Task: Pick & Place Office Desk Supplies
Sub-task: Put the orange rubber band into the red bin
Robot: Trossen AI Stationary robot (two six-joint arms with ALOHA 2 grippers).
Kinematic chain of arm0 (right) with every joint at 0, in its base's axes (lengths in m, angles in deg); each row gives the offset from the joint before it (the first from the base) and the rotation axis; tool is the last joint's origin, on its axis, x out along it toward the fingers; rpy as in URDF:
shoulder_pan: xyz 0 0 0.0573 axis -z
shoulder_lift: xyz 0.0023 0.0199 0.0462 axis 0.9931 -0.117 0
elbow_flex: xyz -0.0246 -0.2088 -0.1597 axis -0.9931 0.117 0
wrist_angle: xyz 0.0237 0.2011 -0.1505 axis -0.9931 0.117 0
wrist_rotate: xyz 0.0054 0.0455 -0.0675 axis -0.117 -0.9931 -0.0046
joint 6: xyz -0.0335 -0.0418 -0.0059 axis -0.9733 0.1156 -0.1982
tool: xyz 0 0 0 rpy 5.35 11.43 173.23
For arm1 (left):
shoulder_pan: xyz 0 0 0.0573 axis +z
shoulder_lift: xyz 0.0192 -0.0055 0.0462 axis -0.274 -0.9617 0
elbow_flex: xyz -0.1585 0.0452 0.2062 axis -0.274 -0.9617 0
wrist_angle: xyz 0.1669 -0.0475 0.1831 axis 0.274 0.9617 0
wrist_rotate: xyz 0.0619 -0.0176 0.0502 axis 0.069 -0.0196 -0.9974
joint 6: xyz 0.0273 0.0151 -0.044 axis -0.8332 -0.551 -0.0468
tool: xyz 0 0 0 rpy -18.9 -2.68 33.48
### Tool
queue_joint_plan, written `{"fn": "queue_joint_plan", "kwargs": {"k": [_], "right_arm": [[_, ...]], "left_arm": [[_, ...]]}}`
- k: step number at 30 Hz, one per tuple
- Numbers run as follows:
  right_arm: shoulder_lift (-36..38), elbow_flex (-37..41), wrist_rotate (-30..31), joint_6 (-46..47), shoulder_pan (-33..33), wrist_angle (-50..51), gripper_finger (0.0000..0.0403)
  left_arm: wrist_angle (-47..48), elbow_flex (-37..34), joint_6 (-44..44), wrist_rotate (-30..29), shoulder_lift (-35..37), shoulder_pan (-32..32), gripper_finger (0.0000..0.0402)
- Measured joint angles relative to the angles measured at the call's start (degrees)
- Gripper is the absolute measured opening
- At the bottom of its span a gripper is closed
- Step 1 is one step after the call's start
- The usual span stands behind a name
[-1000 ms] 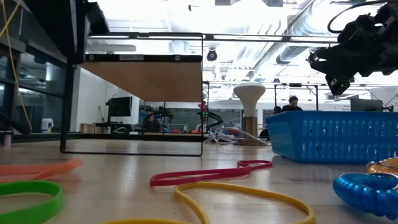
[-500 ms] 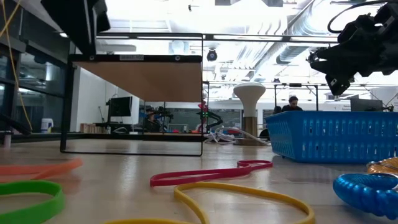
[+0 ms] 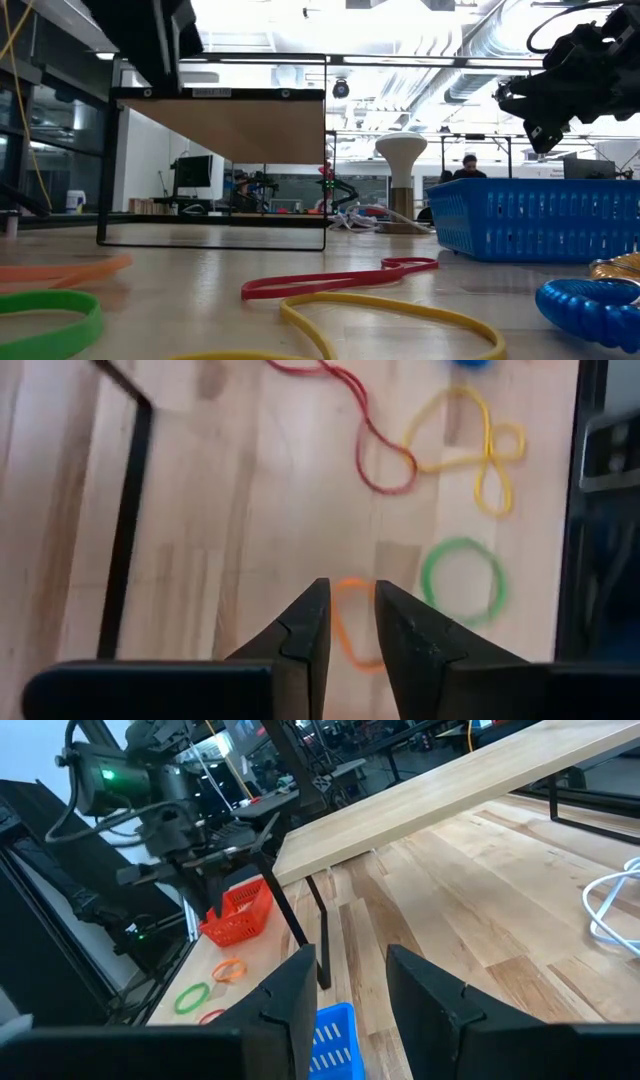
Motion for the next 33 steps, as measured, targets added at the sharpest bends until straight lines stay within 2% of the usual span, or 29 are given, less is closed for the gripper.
{"fn": "queue_joint_plan", "kwargs": {"k": [5,11,14,24,33], "right_arm": [[-0.1,0.0,0.0,0.0,0.0,0.0,0.0111],[-0.4,0.0,0.0,0.0,0.0,-0.1,0.0111],[-0.4,0.0,0.0,0.0,0.0,-0.1,0.0111],[-0.4,0.0,0.0,0.0,0.0,-0.1,0.0111],[-0.4,0.0,0.0,0.0,0.0,0.0,0.0111]], "left_arm": [[-1.1,0.0,-11.1,0.7,-0.7,-0.2,0.0077],[-1.5,0.0,-29.3,0.0,-1.2,-0.2,0.0077],[-1.4,0.0,-34.5,-0.4,-1.7,-0.2,0.0077],[-3.0,0.0,-40.5,-0.3,-5.7,-0.5,0.0077],[-3.4,0.0,-41.0,1.8,-9.9,-0.4,0.0077]]}}
